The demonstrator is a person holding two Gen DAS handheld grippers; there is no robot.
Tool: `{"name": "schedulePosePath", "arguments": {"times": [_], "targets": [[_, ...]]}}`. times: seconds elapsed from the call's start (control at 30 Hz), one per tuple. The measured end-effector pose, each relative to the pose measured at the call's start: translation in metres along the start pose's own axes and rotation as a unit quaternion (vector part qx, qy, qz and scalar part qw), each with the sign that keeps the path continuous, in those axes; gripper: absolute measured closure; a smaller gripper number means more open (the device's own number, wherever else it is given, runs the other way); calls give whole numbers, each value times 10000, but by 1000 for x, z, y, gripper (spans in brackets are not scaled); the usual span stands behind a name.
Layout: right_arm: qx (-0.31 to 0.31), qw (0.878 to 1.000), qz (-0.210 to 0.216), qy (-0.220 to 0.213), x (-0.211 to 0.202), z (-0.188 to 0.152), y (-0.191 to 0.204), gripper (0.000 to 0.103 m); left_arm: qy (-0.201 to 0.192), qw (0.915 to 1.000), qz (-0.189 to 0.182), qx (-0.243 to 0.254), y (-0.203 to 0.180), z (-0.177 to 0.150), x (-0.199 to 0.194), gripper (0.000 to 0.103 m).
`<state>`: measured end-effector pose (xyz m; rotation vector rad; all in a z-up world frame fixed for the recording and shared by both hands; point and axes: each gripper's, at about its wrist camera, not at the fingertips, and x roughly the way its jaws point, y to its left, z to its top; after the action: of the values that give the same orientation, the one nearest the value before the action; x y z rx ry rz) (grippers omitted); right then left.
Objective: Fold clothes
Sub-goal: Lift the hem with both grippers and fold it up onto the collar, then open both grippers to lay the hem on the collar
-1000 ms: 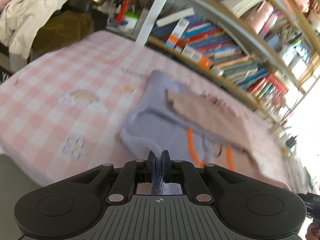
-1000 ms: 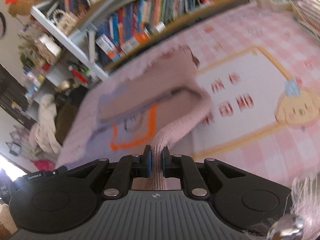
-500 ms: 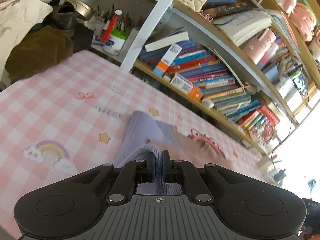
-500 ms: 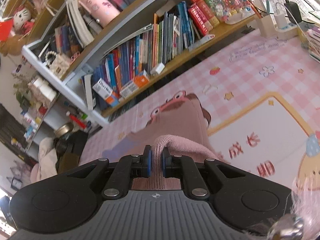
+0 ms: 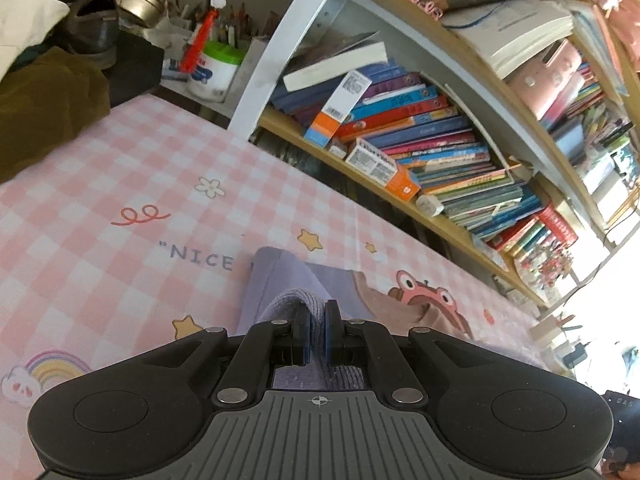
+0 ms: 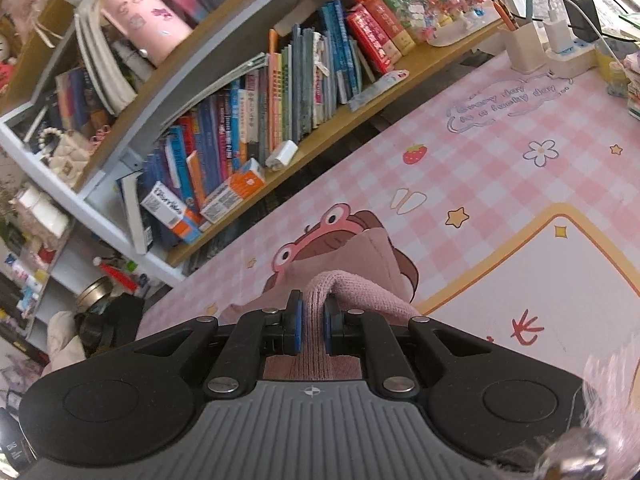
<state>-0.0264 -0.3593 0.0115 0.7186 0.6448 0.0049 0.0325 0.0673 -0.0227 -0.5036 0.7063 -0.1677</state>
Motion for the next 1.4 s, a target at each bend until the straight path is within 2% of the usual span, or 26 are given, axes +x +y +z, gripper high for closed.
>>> {"name": "schedulePosePath", "arguments": {"times": [0.33,0.47,0.53,0.6,0.63,0.67,0.7,0.73,0.77,0.83,0.9,1.07,1.13,1.2,1.27,1.3,1.33,1.37,1.4], "targets": [[34,9995,-282,138,41,10,-2,94,232,9995,125,160,3,10,32,98],[85,9989,-391,228,56,15,-4,92,380,9990,181,128,5,14,44,92],[131,9985,-455,284,64,16,-5,87,478,9986,208,91,8,17,50,89],[151,9982,-517,259,68,18,-5,82,495,9984,268,40,12,20,53,81],[136,9983,-546,175,66,19,-5,79,437,9986,312,33,14,22,51,69],[122,9982,-576,90,65,20,-4,73,365,9986,374,36,16,24,49,53],[108,9981,-605,6,64,21,-4,56,273,9985,472,61,18,26,46,46],[93,9979,-634,-78,62,23,-3,46,214,9981,564,102,20,28,44,42],[79,9976,-664,-163,61,24,-3,33,205,9976,641,150,23,29,44,42],[114,9978,-562,-329,56,29,-5,33,192,9965,778,239,27,30,43,42],[-22,9972,-661,-339,56,33,-5,33,181,9964,756,346,27,28,44,42],[-987,9891,-1088,-28,67,25,3,37,92,9947,482,909,11,18,48,43],[-1374,9827,-1235,98,76,18,6,44,97,9908,488,1260,2,12,57,44],[-1753,9746,-1377,219,86,12,9,56,152,9861,611,1537,-5,8,69,54],[-1916,9711,-1394,286,96,11,9,59,163,9834,590,1707,-12,8,79,58],[-1901,9720,-1340,332,101,13,7,65,140,9819,573,1800,-15,8,84,62],[-1858,9735,-1272,390,105,15,5,71,147,9808,549,1863,-17,8,87,80],[-1815,9750,-1203,447,109,18,4,93,188,9806,529,1876,-18,10,91,98],[-1772,9763,-1135,505,113,20,2,97,189,9822,496,1802,-18,12,93,99]]}}
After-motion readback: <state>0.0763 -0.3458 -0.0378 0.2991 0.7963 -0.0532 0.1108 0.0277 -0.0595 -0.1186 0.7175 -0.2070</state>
